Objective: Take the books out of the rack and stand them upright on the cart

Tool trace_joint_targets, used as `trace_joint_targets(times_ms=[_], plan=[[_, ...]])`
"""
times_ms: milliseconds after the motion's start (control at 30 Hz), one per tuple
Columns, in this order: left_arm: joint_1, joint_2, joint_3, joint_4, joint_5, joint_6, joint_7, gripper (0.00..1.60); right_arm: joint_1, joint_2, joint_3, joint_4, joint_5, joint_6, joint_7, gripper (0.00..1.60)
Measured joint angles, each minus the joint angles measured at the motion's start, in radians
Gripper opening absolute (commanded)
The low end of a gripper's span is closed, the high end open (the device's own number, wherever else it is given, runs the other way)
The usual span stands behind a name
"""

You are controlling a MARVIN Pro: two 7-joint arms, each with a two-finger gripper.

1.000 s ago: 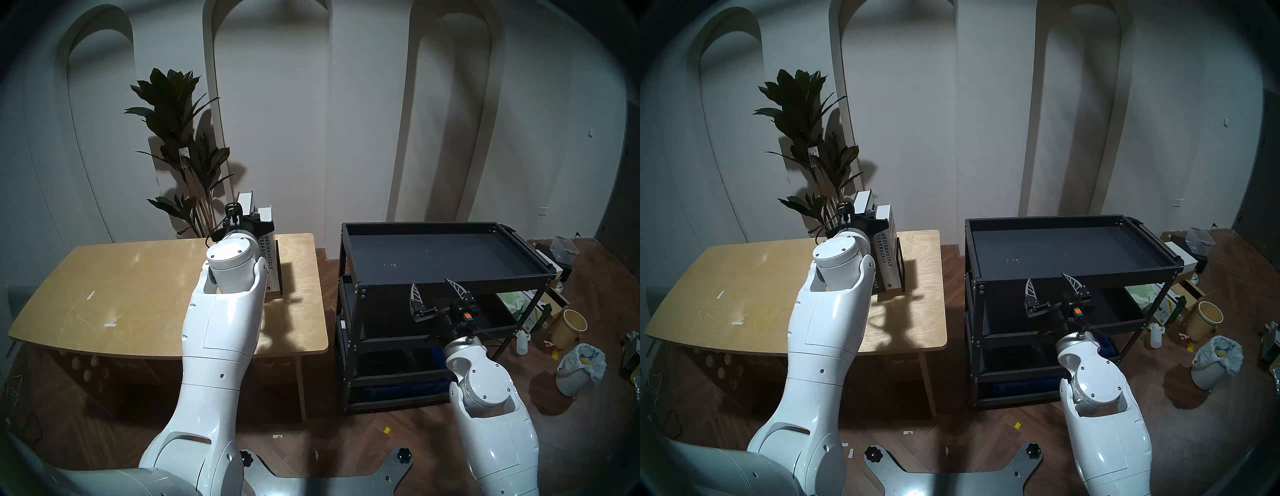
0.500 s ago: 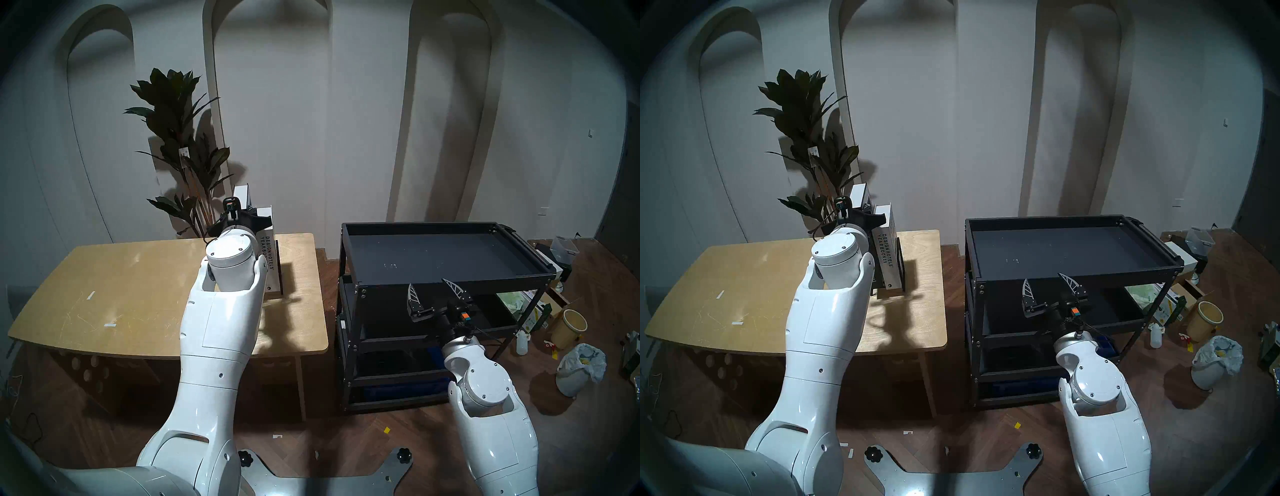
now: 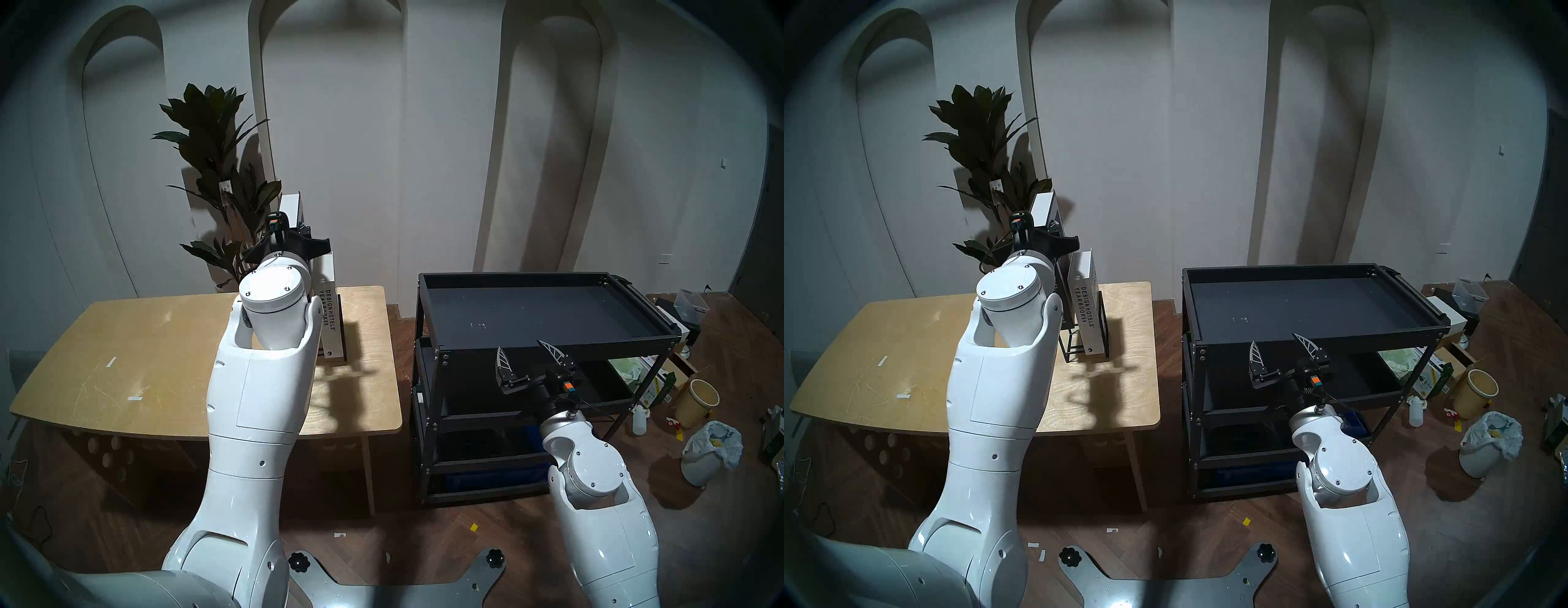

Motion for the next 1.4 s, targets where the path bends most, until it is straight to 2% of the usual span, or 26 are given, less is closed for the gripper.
trace_joint_targets(times_ms=[467, 800, 1067, 1400], plan=[[-0.012, 0.011, 0.017, -0.189, 0.006, 0.063, -0.008, 0.0, 0.0, 0.001, -0.018, 0.003, 0.013, -0.015, 0.026, 1.6], [-0.073, -0.006, 0.072, -0.267, 0.009, 0.115, -0.027, 0.0, 0.017, 0.011, -0.099, -0.019, -0.107, -0.056, 0.011, 1.6], [-0.141, -0.042, 0.158, -0.24, 0.024, 0.146, -0.044, 0.0, 0.061, 0.005, -0.154, -0.055, -0.205, -0.101, -0.023, 1.6], [-0.223, -0.109, 0.268, -0.044, 0.062, 0.149, -0.043, 0.0, 0.129, -0.026, -0.217, -0.017, -0.315, -0.111, -0.085, 1.6]])
